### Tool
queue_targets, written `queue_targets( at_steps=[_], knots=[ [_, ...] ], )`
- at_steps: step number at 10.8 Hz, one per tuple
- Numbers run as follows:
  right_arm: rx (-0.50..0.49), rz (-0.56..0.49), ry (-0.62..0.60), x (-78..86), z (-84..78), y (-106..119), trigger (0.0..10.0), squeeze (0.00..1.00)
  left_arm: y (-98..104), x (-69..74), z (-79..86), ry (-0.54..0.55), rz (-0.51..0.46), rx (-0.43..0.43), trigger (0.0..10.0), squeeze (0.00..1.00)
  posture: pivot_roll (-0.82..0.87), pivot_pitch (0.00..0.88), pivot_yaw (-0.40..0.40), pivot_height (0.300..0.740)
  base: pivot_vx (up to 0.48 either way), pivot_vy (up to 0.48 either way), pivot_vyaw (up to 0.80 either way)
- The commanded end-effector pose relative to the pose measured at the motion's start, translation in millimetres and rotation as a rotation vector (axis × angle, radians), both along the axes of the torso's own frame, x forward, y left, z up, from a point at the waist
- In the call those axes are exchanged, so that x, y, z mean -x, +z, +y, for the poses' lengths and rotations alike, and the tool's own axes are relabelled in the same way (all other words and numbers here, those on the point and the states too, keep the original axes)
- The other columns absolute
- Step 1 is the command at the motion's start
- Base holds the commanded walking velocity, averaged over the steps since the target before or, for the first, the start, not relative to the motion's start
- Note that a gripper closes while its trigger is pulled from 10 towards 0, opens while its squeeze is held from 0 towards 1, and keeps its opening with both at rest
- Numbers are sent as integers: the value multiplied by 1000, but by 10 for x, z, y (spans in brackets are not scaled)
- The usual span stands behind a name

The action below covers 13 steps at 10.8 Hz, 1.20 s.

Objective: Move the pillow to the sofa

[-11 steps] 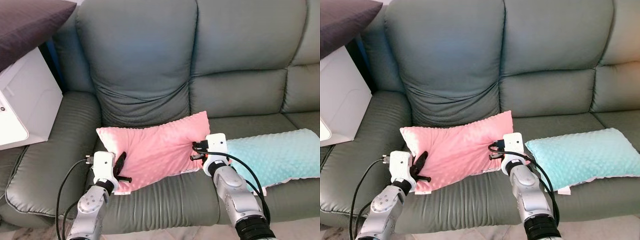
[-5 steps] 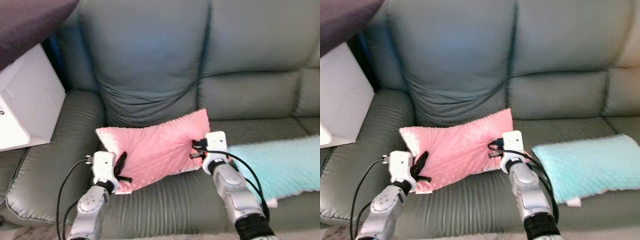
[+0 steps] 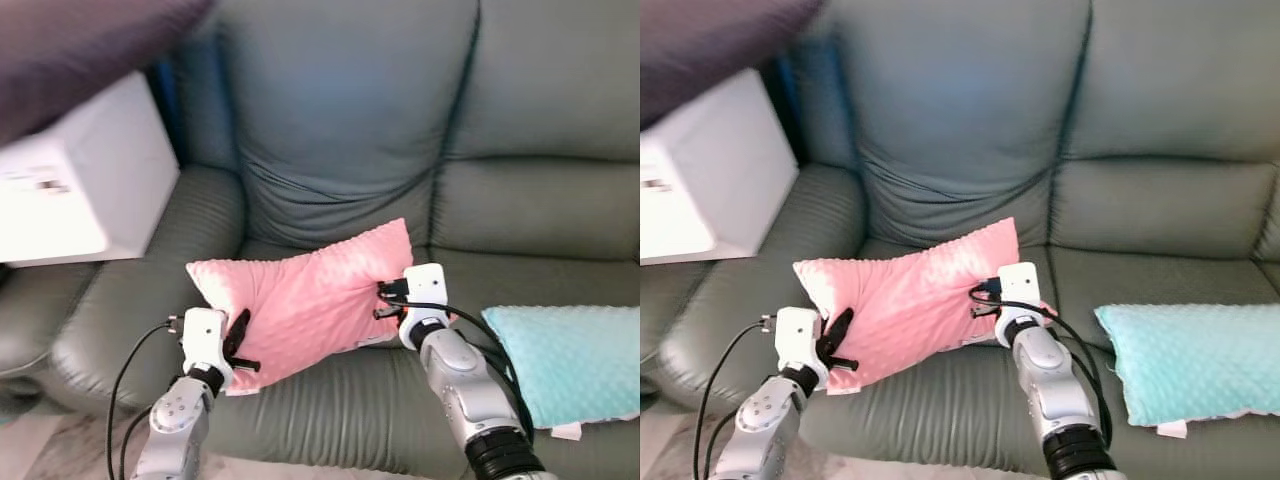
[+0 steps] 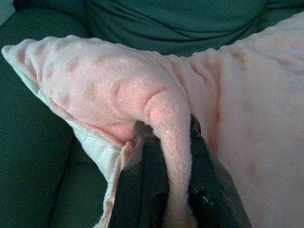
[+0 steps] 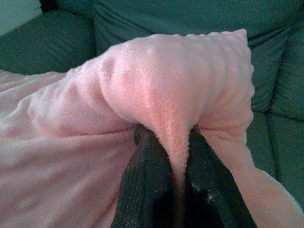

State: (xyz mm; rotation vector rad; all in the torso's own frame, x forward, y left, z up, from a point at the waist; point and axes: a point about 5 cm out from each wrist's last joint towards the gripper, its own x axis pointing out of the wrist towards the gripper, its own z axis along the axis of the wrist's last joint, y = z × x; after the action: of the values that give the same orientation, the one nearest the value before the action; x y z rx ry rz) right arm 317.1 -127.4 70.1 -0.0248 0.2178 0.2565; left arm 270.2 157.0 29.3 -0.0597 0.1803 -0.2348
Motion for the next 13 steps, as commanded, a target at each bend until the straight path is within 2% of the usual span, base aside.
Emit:
queue_targets(
  at_steps=[1,2,4,6,8,11,13],
  knots=[
    [-1,-22,-2,-14,-9,44,10000,0,-29,2,-6,-5,12,-19,10000,0,-228,122,60,740,0,0,0],
    [5,-16,-7,-13,1,21,10000,0,-124,37,1,-7,58,-39,10000,0,-227,124,61,740,0,0,0],
    [24,43,-85,-1,-86,-102,10000,0,-307,134,31,-27,138,-70,10000,0,-223,147,70,740,0,0,0],
    [23,123,-130,71,-189,-242,10000,0,-364,89,61,-47,179,-98,10000,0,-237,197,88,740,0,0,0],
    [22,134,-171,173,-262,-294,10000,0,-316,-43,-24,-100,168,-135,10000,0,-269,253,109,740,0,0,0],
    [36,179,-200,360,-411,-294,10000,0,-58,-415,-279,-149,121,-163,10000,0,-339,308,118,740,0,0,0],
    [71,173,-194,430,-482,-294,10000,0,29,-508,-391,-156,107,-162,10000,0,-363,315,117,740,0,0,0]
  ],
)
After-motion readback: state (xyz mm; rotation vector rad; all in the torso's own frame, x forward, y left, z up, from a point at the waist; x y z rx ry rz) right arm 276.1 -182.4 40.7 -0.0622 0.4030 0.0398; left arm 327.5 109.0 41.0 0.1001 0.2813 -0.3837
